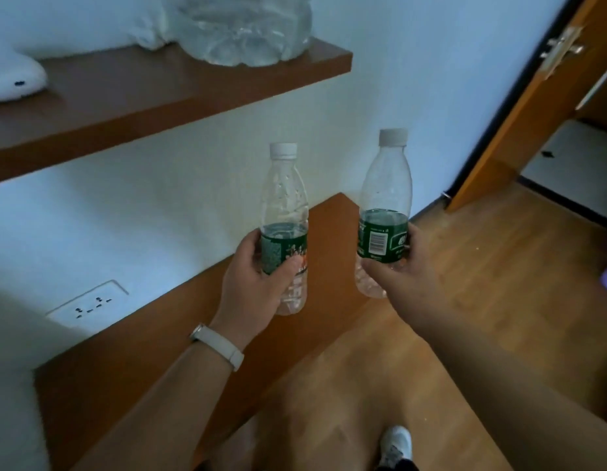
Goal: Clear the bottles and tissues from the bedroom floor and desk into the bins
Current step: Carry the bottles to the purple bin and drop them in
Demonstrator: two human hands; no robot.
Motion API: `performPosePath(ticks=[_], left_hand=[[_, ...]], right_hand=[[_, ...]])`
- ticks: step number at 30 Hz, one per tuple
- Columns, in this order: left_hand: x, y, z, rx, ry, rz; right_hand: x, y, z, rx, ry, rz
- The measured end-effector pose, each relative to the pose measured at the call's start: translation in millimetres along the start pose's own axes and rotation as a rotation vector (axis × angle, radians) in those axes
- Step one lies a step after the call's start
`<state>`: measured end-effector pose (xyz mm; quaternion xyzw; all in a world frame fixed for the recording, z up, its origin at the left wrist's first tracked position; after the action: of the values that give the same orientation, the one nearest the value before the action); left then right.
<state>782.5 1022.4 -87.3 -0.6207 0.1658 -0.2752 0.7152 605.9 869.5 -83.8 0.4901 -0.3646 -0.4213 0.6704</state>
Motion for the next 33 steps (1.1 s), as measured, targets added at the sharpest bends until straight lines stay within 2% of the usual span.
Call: performPosePath(ticks=[19,33], left_hand=[[16,-104,-403,0.041,0.364,-0.159],[49,-112,-614,0.066,0.753,-0.281]], right_hand=[[130,-83,360,0.054,-0.408,-0.093],[189,-140,484,-0.008,-0.727,-0.279]])
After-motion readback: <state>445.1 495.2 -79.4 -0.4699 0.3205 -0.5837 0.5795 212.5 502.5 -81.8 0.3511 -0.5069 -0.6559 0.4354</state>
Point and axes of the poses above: each hand's wrist, its own x-axis towards the middle knuckle, its own z-axis out of the back of the hand, y = z × x, the point moved 4 cm from there along x, towards the middle knuckle, and after that the axes turned 9 degrees about -y, right-handed, at the moved point
